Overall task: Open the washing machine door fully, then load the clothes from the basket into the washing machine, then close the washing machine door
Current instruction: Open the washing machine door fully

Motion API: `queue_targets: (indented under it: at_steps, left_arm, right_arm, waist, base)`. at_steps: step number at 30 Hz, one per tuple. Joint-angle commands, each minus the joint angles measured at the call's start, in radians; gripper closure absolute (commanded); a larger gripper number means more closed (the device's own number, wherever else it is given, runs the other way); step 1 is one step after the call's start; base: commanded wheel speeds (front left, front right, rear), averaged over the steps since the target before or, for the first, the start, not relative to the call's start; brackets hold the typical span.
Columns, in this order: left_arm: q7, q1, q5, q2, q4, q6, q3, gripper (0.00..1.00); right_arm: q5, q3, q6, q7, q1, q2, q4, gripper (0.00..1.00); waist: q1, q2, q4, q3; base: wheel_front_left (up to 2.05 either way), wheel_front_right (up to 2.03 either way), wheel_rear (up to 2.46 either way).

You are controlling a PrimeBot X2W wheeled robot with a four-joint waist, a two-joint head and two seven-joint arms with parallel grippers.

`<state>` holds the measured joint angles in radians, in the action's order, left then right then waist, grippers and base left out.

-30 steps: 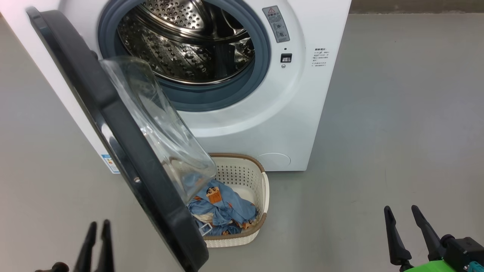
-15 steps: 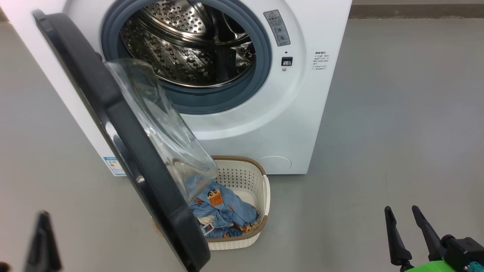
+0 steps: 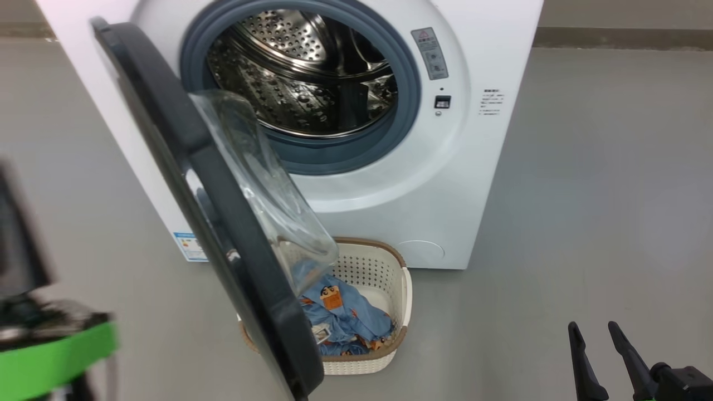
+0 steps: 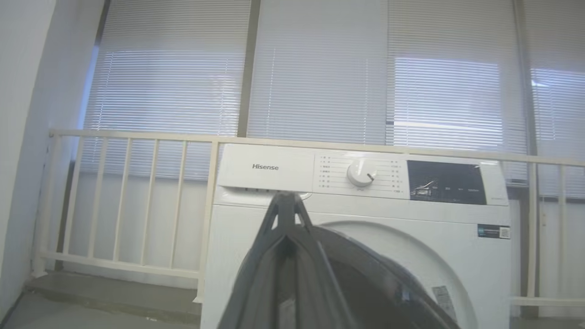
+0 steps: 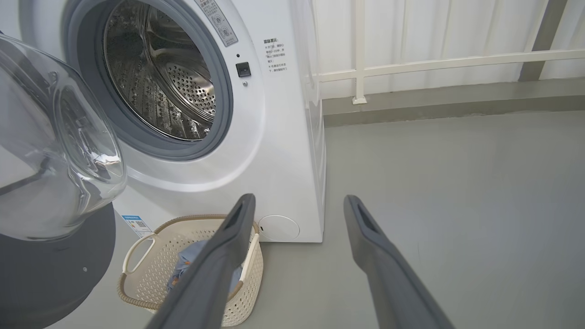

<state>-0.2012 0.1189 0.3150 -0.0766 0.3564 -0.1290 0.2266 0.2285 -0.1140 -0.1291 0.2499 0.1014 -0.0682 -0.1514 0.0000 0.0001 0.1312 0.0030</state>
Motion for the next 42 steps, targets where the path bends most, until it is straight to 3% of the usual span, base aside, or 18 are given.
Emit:
queue_targets:
  at_steps: [1, 5, 10, 17, 30, 42]
  left_arm:
    - [0.042, 0.063, 0.007, -0.007, 0.085, -0.001, -0.037, 1.0]
    - [0.167, 0.08, 0.068, 0.016, 0.184, 0.006, -0.242, 1.0]
    - [0.258, 0.038, 0.15, 0.025, 0.212, 0.073, -0.477, 1.0]
    - [0.301, -0.02, 0.192, 0.026, 0.17, 0.168, -0.666, 1.0]
    - [0.31, -0.039, 0.265, 0.026, 0.049, 0.241, -0.797, 1.0]
    - [0.323, -0.029, 0.273, 0.026, 0.015, 0.253, -0.825, 1.0]
  right_arm:
    - [0.001, 0.02, -0.002, 0.012, -0.009, -0.009, 0.019, 0.0]
    - [0.003, 0.02, -0.002, 0.012, -0.006, -0.007, 0.017, 0.0]
    - [0.004, 0.022, -0.002, 0.012, -0.013, -0.006, 0.015, 0.0]
    - [0.004, 0.01, -0.002, 0.012, -0.002, -0.004, 0.012, 0.0]
    - [0.002, 0.008, -0.002, 0.012, -0.017, 0.005, 0.006, 0.0]
    - [-0.006, 0.004, -0.002, 0.012, -0.041, 0.006, 0.002, 0.0]
  waist:
    - [0.0, -0.0001, 0.019, -0.006]
    - [0.0, -0.0001, 0.046, -0.008]
    - [0.0, -0.0001, 0.07, -0.009]
    - [0.0, -0.0001, 0.104, -0.007]
    - [0.0, -0.0001, 0.149, 0.027]
    - [0.0, -0.0001, 0.176, 0.066]
  base:
    - [0.0, 0.0, 0.0]
    - [0.0, 0.0, 0.0]
    - [0.0, 0.0, 0.0]
    - [0.0, 0.0, 0.0]
    - [0.0, 0.0, 0.0]
    - [0.0, 0.0, 0.0]
